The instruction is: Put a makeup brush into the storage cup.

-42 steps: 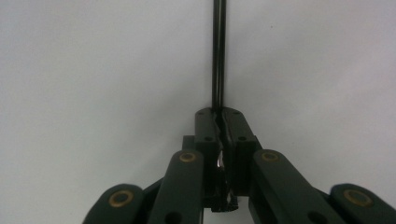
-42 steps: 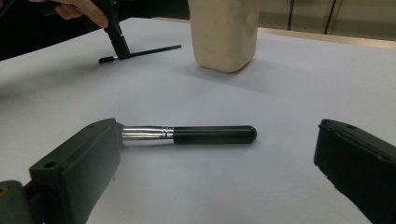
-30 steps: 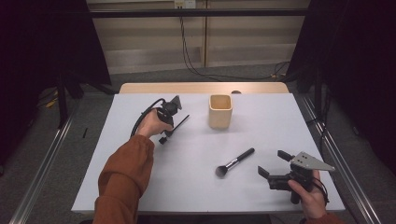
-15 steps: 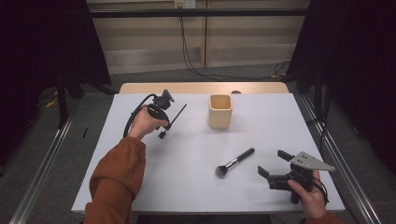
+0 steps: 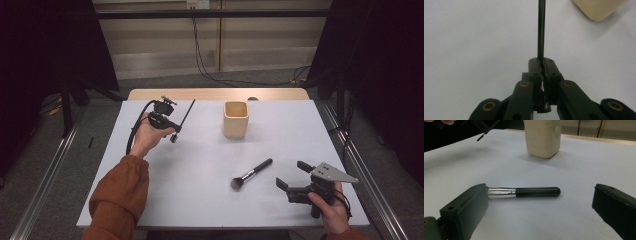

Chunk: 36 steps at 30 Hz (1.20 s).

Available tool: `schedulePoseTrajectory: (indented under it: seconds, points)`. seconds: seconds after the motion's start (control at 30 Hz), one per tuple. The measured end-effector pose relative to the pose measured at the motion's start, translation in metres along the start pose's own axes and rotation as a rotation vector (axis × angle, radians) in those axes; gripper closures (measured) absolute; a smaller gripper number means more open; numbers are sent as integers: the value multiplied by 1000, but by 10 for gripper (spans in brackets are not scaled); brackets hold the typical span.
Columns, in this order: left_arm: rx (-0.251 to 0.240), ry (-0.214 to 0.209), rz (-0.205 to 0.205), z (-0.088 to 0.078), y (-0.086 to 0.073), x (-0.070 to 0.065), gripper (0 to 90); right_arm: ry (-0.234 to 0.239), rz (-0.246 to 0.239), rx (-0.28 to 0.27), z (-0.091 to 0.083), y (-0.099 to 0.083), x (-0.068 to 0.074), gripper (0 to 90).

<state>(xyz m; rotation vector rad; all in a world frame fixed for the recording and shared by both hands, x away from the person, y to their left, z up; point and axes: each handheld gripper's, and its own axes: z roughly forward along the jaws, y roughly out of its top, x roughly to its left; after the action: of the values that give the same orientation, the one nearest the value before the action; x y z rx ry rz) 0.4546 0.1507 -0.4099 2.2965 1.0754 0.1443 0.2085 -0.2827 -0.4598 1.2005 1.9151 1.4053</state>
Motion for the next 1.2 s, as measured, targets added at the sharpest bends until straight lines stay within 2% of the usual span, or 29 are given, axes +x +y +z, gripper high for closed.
schedulePoseTrajectory:
  seconds: [0.07, 0.13, 0.17, 0.2, 0.3, 0.33, 0.43, 0.5, 0.57, 0.63, 1.0, 1.2]
  points:
    - [-57, -13, 1, -3, -5, 0, 860, 0, -1, 0, 0, 0, 0, 0]
    - [-65, -13, 2, -3, -7, -1, 860, 0, -1, 0, 0, 0, 0, 0]
    - [-89, -1, 16, -5, -10, -3, 860, 0, 0, 0, 0, 0, 0, 0]
    - [-106, -14, 20, -6, -12, -4, 860, -1, 0, -1, 0, 0, 0, 0]
    - [-132, -13, 27, -8, -14, -7, 860, -1, 0, -1, 0, 0, 0, 0]
    - [-160, -25, 35, -10, -18, -8, 860, -2, -2, 0, 1, 0, 0, 0]
    - [-192, -42, 43, -12, -21, -10, 860, 0, -2, 0, 1, 1, 0, 0]
    - [-219, -65, 29, -15, -24, -12, 860, 1, -2, -1, 2, 1, 0, 0]
    - [-222, -77, 40, -17, -28, -13, 860, 2, -5, -1, 2, 1, 0, 0]
    - [-247, -87, 38, -18, -32, -15, 860, 4, -4, -1, 3, 1, 0, 0]
    - [-323, -178, 111, -37, -47, -30, 860, 8, -7, -5, 2, 1, 1, 0]
    - [-326, -201, 131, -43, -55, -36, 860, 4, -5, -8, 1, 1, 1, 0]
